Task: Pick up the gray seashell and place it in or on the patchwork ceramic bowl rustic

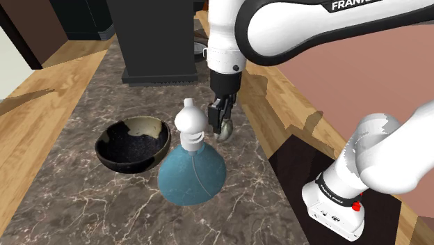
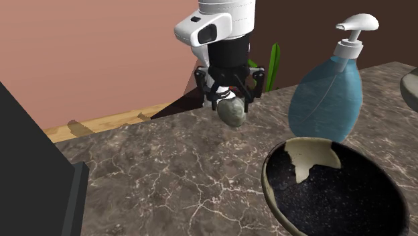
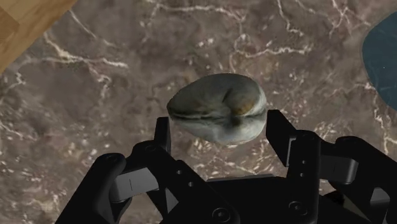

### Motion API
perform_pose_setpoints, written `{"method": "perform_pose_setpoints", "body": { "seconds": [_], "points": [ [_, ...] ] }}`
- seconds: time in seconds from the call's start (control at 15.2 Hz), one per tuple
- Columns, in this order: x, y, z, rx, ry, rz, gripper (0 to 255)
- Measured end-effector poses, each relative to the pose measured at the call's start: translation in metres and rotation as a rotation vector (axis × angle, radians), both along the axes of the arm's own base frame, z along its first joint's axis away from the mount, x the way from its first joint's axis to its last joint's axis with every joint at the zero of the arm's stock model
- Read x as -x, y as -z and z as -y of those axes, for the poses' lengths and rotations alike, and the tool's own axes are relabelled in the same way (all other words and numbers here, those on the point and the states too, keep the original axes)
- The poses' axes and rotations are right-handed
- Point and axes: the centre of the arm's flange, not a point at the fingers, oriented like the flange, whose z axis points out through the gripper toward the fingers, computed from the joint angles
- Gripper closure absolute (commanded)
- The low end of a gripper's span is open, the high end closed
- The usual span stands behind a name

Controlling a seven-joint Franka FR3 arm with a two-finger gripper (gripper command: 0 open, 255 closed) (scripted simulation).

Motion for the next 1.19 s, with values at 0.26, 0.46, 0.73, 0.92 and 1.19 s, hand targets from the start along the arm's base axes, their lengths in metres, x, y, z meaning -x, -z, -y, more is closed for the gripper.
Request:
{"method": "perform_pose_setpoints", "body": {
  "seconds": [0.26,0.46,0.73,0.92,1.19],
  "points": [
    [0.001,-0.022,0.001,0.000,0.000,0.000,255],
    [0.001,-0.033,0.001,0.000,0.000,0.000,0],
    [-0.011,-0.010,0.006,-0.038,0.035,0.007,0],
    [-0.026,0.018,0.007,-0.081,0.075,0.017,0],
    [-0.028,0.041,0.006,-0.090,0.083,0.021,0]
  ]
}}
